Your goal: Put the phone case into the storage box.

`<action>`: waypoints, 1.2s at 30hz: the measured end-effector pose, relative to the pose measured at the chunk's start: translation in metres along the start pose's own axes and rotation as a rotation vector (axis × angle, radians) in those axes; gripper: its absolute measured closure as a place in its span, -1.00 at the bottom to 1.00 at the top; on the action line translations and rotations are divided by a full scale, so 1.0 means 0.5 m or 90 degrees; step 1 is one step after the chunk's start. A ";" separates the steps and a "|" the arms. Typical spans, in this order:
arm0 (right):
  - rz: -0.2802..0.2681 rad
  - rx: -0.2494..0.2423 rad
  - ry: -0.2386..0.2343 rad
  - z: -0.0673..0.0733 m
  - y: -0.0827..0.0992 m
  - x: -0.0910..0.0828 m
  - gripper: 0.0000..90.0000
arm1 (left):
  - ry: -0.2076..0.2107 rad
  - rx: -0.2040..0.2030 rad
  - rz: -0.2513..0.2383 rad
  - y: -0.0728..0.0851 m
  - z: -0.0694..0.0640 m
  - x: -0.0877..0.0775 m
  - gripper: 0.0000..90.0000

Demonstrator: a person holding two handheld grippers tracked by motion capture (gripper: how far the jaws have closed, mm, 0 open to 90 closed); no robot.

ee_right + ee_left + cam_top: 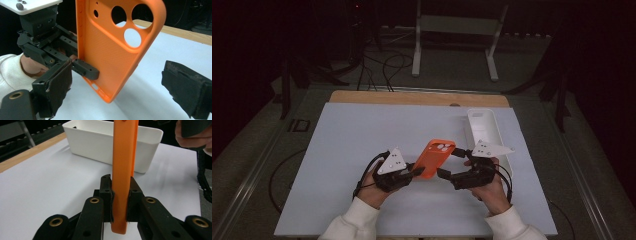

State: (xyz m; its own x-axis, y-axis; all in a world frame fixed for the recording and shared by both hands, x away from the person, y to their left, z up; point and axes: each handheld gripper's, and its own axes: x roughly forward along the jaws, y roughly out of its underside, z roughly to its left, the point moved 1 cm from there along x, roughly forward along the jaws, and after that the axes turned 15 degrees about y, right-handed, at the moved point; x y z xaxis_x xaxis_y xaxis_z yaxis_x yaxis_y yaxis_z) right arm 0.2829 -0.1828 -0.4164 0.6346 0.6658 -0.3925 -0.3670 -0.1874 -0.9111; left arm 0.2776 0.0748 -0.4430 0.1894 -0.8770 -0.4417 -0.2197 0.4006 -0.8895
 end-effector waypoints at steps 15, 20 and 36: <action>-0.010 0.008 0.014 0.001 -0.001 -0.003 -0.79 | -0.076 -0.011 -0.004 -0.001 -0.001 -0.004 0.78; -0.018 0.017 0.032 -0.003 -0.002 -0.003 -0.80 | -0.098 -0.013 -0.003 -0.001 -0.002 -0.003 0.78; -0.020 0.031 0.060 -0.004 0.001 0.001 -0.80 | -0.155 -0.025 0.000 -0.002 -0.002 -0.002 0.78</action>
State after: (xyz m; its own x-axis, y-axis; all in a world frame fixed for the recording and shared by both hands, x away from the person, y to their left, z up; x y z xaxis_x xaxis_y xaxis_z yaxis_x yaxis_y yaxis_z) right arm 0.2845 -0.1841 -0.4172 0.7071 0.5991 -0.3756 -0.3769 -0.1301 -0.9171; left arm 0.2766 0.0751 -0.4418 0.4131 -0.7854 -0.4610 -0.2564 0.3855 -0.8864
